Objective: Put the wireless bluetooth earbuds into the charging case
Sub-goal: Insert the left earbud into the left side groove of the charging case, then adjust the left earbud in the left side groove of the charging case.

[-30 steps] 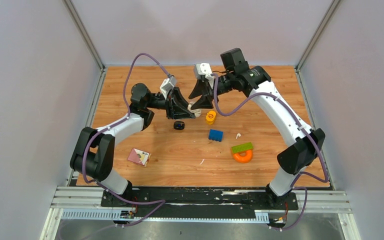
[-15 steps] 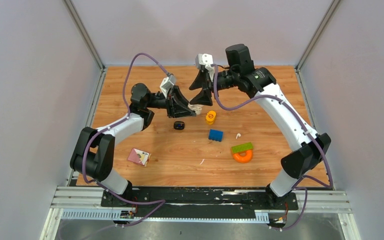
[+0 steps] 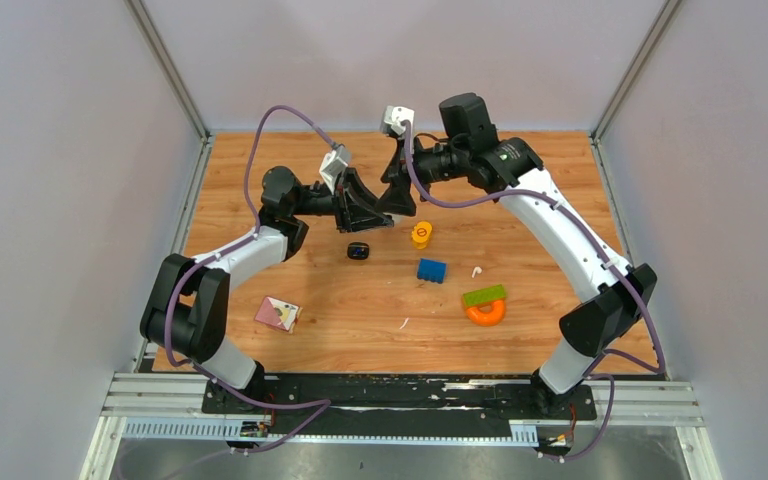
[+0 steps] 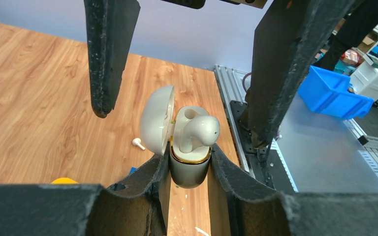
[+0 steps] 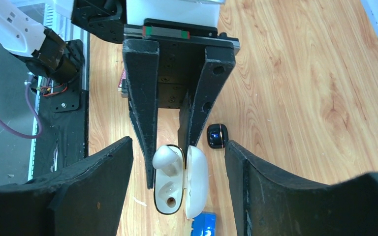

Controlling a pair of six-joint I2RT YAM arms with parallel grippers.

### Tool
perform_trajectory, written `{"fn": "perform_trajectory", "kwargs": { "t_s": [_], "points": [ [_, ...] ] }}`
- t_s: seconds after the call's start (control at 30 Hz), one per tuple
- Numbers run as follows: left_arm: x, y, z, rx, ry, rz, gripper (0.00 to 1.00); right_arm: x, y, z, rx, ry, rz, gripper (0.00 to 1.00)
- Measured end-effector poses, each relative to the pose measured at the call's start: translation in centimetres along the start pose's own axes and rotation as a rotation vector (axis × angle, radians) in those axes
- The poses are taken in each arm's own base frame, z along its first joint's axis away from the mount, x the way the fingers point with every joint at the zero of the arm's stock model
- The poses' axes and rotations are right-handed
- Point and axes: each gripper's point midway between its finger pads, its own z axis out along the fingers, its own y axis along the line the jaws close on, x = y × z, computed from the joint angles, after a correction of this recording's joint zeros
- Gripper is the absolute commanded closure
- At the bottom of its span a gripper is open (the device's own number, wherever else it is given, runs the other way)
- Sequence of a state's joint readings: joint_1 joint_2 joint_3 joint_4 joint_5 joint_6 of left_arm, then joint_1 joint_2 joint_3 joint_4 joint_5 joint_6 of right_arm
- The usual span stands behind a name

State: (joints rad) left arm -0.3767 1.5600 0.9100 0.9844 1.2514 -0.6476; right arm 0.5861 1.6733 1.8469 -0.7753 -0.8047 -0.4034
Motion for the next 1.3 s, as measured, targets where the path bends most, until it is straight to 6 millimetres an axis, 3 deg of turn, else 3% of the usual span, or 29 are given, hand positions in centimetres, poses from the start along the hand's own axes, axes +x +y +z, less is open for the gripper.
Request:
{"fn": "perform_trajectory", "kwargs": {
  "t_s": [0.33, 0.9, 1.3],
  "points": [
    [0.0, 0.0, 0.0, -0.002, -0.001, -0.001, 1.00, 1.2, -1.2, 0.0, 0.061, 0.048, 0.024, 0.32],
    [0.1, 0.0, 0.0, -0.002, -0.001, -0.003, 1.00, 2.8, -1.1, -0.9, 0.057, 0.099, 0.067, 0.32],
    [0.2, 0.0, 0.0, -0.002, -0.001, -0.003, 1.00, 2.3, -0.6, -0.9, 0.029, 0.077, 0.095, 0.30]
  ]
}}
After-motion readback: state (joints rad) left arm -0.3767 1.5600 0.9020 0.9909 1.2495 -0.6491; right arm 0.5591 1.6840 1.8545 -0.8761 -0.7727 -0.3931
